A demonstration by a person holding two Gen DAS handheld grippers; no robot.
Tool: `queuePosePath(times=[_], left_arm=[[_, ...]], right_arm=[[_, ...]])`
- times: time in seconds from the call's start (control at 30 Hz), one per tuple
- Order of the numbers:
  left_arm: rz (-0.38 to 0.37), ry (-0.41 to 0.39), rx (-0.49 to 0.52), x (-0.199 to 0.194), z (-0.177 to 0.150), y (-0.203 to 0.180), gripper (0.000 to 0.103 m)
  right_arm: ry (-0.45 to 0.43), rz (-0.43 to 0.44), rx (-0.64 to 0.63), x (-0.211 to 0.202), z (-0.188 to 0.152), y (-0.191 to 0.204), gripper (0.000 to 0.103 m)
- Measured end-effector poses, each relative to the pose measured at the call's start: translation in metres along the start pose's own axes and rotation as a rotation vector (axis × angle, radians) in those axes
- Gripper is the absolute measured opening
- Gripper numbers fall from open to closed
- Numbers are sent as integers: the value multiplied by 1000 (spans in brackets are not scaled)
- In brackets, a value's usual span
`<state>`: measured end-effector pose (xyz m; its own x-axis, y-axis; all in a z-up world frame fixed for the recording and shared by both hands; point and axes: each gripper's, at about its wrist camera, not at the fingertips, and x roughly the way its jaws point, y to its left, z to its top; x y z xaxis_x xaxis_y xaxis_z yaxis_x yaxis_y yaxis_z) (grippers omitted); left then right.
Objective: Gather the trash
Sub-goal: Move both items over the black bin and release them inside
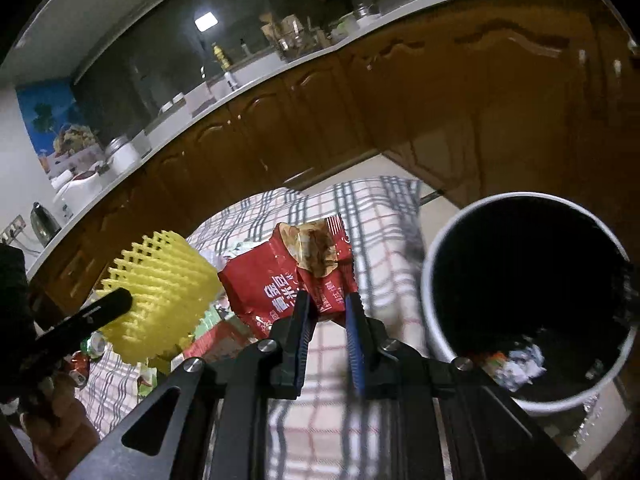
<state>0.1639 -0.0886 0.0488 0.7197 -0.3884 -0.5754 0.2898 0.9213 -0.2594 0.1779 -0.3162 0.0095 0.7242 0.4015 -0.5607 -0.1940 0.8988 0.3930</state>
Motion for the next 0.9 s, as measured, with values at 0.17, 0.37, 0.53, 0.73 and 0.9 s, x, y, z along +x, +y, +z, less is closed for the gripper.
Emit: queuePosePath(times=[0.17, 0.37, 0.53, 0.73, 0.9], left_arm=[[-23, 13, 29, 7, -2, -22, 20], [-54, 23, 51, 19, 0, -45, 20], [-75, 29, 87, 34, 6, -68, 20], [-110, 42, 132, 57, 16, -98, 20], [-123, 68, 165, 81, 20, -120, 20]], right_arm=[[-24, -41, 26, -20, -4, -21, 17], [-53, -91, 55, -40, -5, -43, 17], [-72, -145, 73, -53, -3, -62, 17], [-84, -203, 91, -62, 1, -81, 17], [-74, -242, 102, -59, 5, -96, 17]])
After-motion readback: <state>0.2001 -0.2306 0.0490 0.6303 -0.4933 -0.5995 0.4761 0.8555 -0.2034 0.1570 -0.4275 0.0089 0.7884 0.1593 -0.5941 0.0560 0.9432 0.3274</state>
